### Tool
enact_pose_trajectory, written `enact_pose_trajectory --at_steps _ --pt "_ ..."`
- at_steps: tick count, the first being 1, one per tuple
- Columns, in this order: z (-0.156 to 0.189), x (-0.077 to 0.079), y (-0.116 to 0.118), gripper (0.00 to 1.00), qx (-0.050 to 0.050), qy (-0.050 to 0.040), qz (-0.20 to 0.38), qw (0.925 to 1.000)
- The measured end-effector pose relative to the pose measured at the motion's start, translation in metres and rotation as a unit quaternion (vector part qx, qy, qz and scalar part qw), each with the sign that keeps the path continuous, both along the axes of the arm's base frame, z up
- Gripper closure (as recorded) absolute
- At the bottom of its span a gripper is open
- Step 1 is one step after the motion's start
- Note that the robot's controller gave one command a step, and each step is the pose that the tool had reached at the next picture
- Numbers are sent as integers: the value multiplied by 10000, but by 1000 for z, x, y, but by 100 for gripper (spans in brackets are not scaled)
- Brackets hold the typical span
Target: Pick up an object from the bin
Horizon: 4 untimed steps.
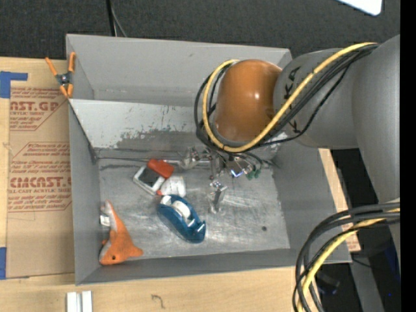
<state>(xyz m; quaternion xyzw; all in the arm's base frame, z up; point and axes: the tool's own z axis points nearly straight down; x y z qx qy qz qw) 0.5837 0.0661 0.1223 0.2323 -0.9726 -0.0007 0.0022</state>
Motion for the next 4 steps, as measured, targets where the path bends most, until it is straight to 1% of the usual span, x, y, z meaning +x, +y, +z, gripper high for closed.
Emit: enact_pose_trajectory --at_steps 1,2,3,4 --pt "49 -8 39 0 6 -37 763 9971" --pt "2 -9 38 0 9 -73 1147 9934" --pt "-35 -12 36 0 -11 -20 1016 9948" --pt "-40 -5 49 0 -21 -27 428 9991"
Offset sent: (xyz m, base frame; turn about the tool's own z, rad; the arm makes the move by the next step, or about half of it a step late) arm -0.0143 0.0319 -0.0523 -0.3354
